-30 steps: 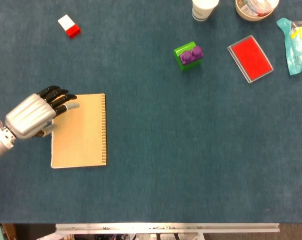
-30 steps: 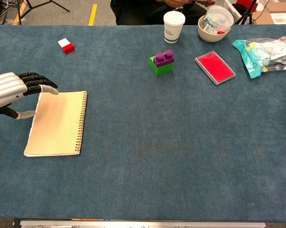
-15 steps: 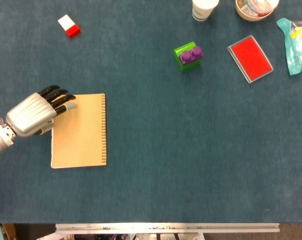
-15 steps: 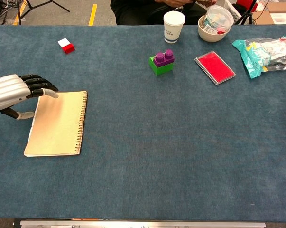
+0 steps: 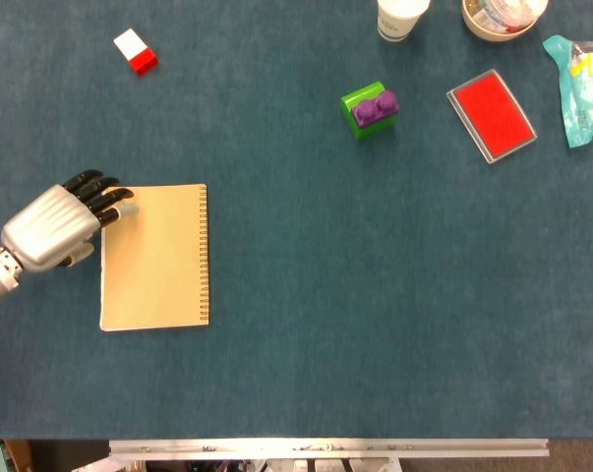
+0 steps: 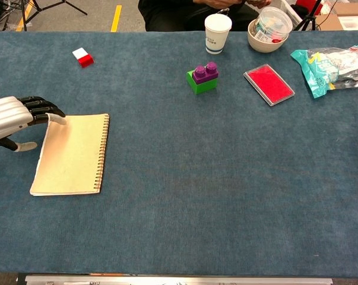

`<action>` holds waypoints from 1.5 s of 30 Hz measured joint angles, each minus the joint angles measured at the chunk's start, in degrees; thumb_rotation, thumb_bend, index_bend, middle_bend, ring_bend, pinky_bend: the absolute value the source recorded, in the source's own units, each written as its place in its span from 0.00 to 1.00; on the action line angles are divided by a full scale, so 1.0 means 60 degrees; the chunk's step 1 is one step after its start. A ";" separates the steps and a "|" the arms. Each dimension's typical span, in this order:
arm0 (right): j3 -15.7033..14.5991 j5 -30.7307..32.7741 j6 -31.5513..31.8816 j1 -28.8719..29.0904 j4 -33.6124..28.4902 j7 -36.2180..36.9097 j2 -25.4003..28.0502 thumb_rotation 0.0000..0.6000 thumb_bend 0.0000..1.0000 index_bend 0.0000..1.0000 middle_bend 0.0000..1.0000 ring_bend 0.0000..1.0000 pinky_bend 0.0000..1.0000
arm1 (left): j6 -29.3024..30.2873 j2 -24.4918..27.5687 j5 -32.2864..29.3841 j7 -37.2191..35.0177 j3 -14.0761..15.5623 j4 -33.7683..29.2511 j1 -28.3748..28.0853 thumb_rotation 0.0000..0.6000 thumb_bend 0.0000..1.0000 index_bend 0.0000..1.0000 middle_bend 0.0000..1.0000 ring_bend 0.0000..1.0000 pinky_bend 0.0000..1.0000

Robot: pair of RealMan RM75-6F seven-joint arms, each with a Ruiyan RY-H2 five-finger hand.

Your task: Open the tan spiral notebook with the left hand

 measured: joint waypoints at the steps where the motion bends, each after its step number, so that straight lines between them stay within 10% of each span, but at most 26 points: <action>1: -0.0001 -0.0003 0.0001 0.0000 -0.0009 -0.0008 0.0000 1.00 0.36 0.23 0.28 0.21 0.29 | 0.0004 -0.0018 -0.0001 0.0020 0.0018 0.0027 0.0002 1.00 0.24 0.21 0.19 0.14 0.16; 45: 0.0071 -0.0012 0.0351 -0.0219 0.0061 0.0132 0.0065 1.00 0.36 0.23 0.28 0.21 0.29 | -0.0282 -0.0611 -0.0334 -0.0640 0.0325 -0.0039 -0.0137 1.00 0.24 0.21 0.19 0.14 0.16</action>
